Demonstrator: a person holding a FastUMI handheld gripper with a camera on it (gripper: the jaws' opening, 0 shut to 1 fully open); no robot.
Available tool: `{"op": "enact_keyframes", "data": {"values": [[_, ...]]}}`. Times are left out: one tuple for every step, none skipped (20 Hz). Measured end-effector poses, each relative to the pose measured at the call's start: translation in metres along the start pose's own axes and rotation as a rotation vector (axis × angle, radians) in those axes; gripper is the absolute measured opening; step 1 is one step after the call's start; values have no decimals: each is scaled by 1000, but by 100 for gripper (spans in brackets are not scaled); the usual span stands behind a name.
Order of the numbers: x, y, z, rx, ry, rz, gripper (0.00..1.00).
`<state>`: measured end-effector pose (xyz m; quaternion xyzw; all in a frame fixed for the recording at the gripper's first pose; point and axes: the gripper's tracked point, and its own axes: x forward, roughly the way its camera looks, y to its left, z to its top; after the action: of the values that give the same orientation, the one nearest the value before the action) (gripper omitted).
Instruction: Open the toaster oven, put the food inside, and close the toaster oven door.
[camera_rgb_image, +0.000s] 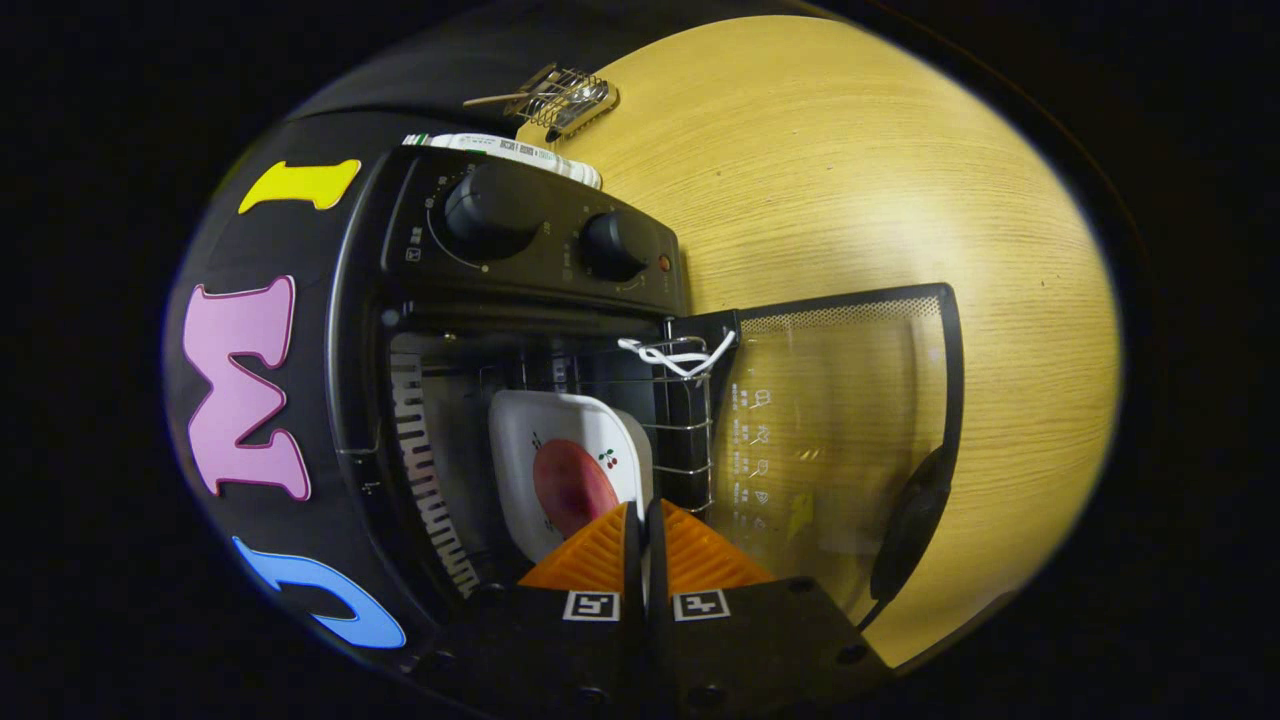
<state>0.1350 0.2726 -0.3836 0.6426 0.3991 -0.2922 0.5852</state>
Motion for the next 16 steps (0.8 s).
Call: {"op": "enact_keyframes", "data": {"values": [[1, 1, 0, 9, 8, 6, 6], [2, 2, -1, 19, 16, 7, 7], [-1, 2, -1, 19, 16, 5, 10], [0, 2, 0, 21, 19, 4, 10], [-2, 4, 0, 20, 22, 11, 13], [-4, 4, -1, 21, 39, 11, 16], [-6, 6, -2, 25, 49, 17, 18], [-9, 6, -4, 27, 70, 15, 26], [-13, 6, -6, 27, 84, 12, 32], [-16, 5, -7, 33, 100, 8, 39], [-20, 6, -7, 33, 114, 8, 55], [-24, 7, -7, 34, 126, 7, 62], [-29, 3, -7, 22, 136, -10, 74], [-35, 1, -8, 18, 151, -19, 81], [-43, -1, -10, 2, 179, -26, 94], [-51, 0, -18, -32, 223, -20, 98]]}}
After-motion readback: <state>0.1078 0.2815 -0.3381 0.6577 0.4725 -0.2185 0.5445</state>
